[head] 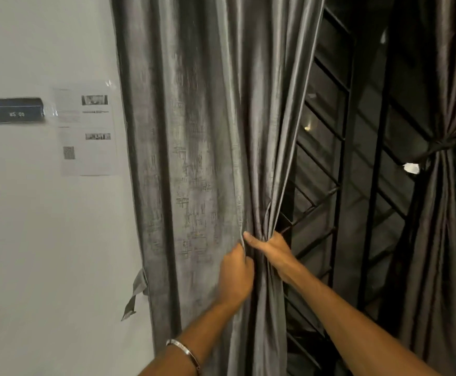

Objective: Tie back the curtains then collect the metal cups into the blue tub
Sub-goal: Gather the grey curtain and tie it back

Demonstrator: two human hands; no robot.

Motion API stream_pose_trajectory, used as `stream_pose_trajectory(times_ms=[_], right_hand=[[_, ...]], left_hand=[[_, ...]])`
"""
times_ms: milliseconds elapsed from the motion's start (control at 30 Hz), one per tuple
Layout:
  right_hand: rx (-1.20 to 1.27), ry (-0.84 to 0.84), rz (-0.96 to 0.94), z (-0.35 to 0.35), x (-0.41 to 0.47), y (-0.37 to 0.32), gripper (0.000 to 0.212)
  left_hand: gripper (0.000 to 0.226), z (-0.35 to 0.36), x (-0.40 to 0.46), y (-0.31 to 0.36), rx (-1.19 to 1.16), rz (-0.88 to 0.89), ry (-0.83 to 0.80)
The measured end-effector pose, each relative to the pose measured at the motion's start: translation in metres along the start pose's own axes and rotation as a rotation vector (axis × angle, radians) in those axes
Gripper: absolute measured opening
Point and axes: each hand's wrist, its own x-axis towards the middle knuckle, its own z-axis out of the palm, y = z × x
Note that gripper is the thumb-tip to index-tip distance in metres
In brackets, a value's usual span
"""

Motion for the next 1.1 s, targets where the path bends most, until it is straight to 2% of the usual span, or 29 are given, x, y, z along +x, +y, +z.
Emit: stream_pose_trajectory(times_ms=[133, 200, 267, 300, 333, 400, 500, 567, 633, 700, 800, 867, 933, 1000, 1033, 1100], right_hand=[[0.013, -0.019, 0.091, 0.006, -0.009, 0.008, 0.053], [0.018, 0.006, 0.095, 0.002, -0.009, 0.011, 0.047], [0.031, 0.084, 0.095, -0.003, -0.007, 0.010, 0.033], [0.034, 0.118, 0.090, -0.006, -0.006, 0.010, 0.029], [0.036, 0.154, 0.098, -0.009, -0.005, 0.010, 0.027], [0.052, 0.202, 0.112, -0.016, -0.003, 0.011, 0.032], [0.036, 0.261, 0.125, -0.028, 0.000, 0.015, 0.052], [0.019, 0.262, 0.122, -0.033, 0.003, 0.017, 0.063], [-0.001, 0.261, 0.136, -0.035, 0.003, 0.015, 0.065], [-0.011, 0.261, 0.150, -0.035, 0.001, 0.008, 0.066], [0.021, 0.238, 0.163, -0.036, 0.001, 0.007, 0.064], [0.055, 0.220, 0.153, -0.037, -0.001, 0.008, 0.061], [0.073, 0.196, 0.139, -0.039, -0.002, 0.009, 0.055], [0.071, 0.185, 0.120, -0.039, -0.001, 0.013, 0.047], [0.079, 0.175, 0.116, -0.038, 0.000, 0.016, 0.044], [0.067, 0.157, 0.121, -0.037, 0.000, 0.019, 0.040]], left_hand=[[0.034, 0.002, -0.005, 0.004, 0.021, 0.059, -0.067], [0.034, -0.001, -0.007, 0.002, -0.002, 0.113, -0.156], [0.019, -0.005, -0.009, -0.002, -0.042, 0.134, -0.262], [0.010, -0.009, -0.010, -0.006, -0.052, 0.140, -0.265], [0.006, -0.012, -0.010, -0.012, -0.061, 0.130, -0.229], [0.009, -0.025, -0.009, -0.027, -0.100, 0.088, -0.035], [0.009, -0.060, -0.002, -0.049, -0.060, 0.014, 0.318], [0.010, -0.086, 0.010, -0.060, 0.037, -0.077, 0.471], [0.027, -0.111, 0.025, -0.072, 0.076, -0.189, 0.569], [0.053, -0.131, 0.038, -0.080, 0.062, -0.287, 0.626], [0.089, -0.150, 0.054, -0.103, -0.070, -0.438, 0.507], [0.099, -0.156, 0.059, -0.111, -0.239, -0.501, 0.353], [0.091, -0.153, 0.055, -0.108, -0.377, -0.483, 0.200], [0.069, -0.142, 0.046, -0.096, -0.376, -0.421, 0.104], [0.069, -0.135, 0.042, -0.094, -0.381, -0.406, 0.071], [0.086, -0.119, 0.036, -0.092, -0.416, -0.393, -0.004]])
